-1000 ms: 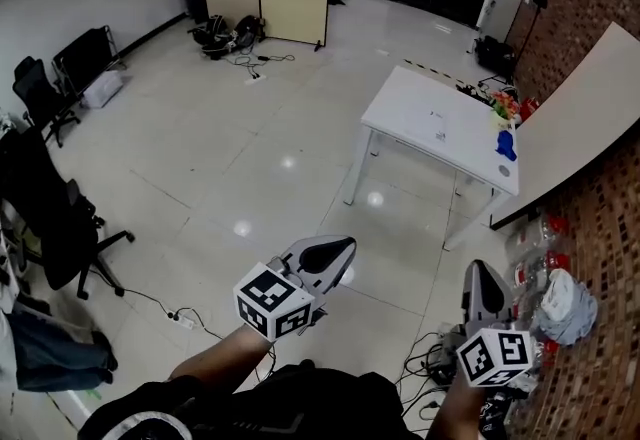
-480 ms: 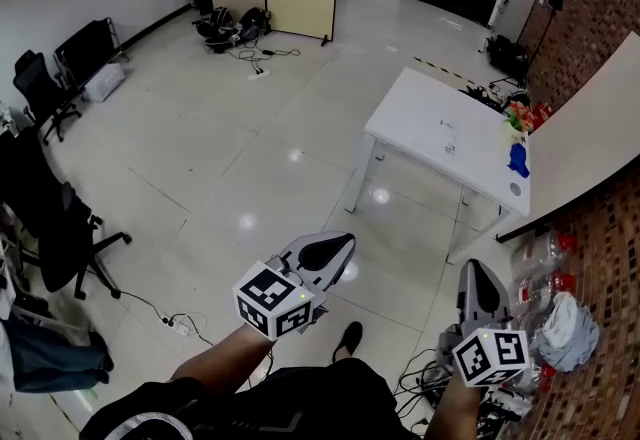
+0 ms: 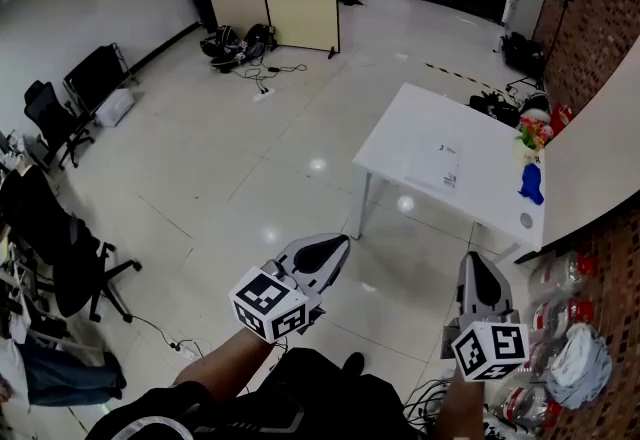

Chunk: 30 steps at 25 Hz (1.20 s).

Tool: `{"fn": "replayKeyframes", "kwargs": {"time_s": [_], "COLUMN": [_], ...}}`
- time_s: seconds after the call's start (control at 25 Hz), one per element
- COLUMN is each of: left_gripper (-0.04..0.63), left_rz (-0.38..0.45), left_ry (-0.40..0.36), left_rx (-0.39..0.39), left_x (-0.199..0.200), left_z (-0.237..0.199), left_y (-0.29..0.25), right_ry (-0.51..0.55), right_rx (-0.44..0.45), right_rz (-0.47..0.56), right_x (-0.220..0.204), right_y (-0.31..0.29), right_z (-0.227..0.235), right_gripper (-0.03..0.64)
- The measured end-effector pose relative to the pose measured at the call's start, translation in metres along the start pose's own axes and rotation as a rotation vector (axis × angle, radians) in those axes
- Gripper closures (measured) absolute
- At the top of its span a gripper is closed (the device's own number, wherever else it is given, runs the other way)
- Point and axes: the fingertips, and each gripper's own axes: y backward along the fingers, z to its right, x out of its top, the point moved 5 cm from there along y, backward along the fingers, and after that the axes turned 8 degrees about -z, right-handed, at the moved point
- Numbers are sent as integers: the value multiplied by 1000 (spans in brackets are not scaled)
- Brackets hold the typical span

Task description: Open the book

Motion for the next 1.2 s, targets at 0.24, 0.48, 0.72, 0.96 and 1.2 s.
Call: {"fn": "replayKeyframes", "kwargs": {"time_s": [0.24,0.48,0.72,0.96,1.2], "left_gripper": [600,600,600,600,600], "left_rz": [-13,-25,-39,-68,-106], "left_ry": [-5,-6,-7,-13,24], "left_rx": [42,-1,-84,-139,-143], "left_x": [20,27,44,56,53], "left_z": [-44,-102,-178,-239,-277], "left_y": [-50,-109,-157,-201,-249], "right_ry": [-18,-34,-39,-57,-59], "right_rx": [5,-35,-96,-160,-166], "right_rz": [-13,-42,-53,-67,-115], "right_x": [8,11,32,45,44], "right_y": [-62,-135,-217,-281,-335], "right_z": [33,53,48,55,75], "right_gripper": [617,617,617,616,615]}}
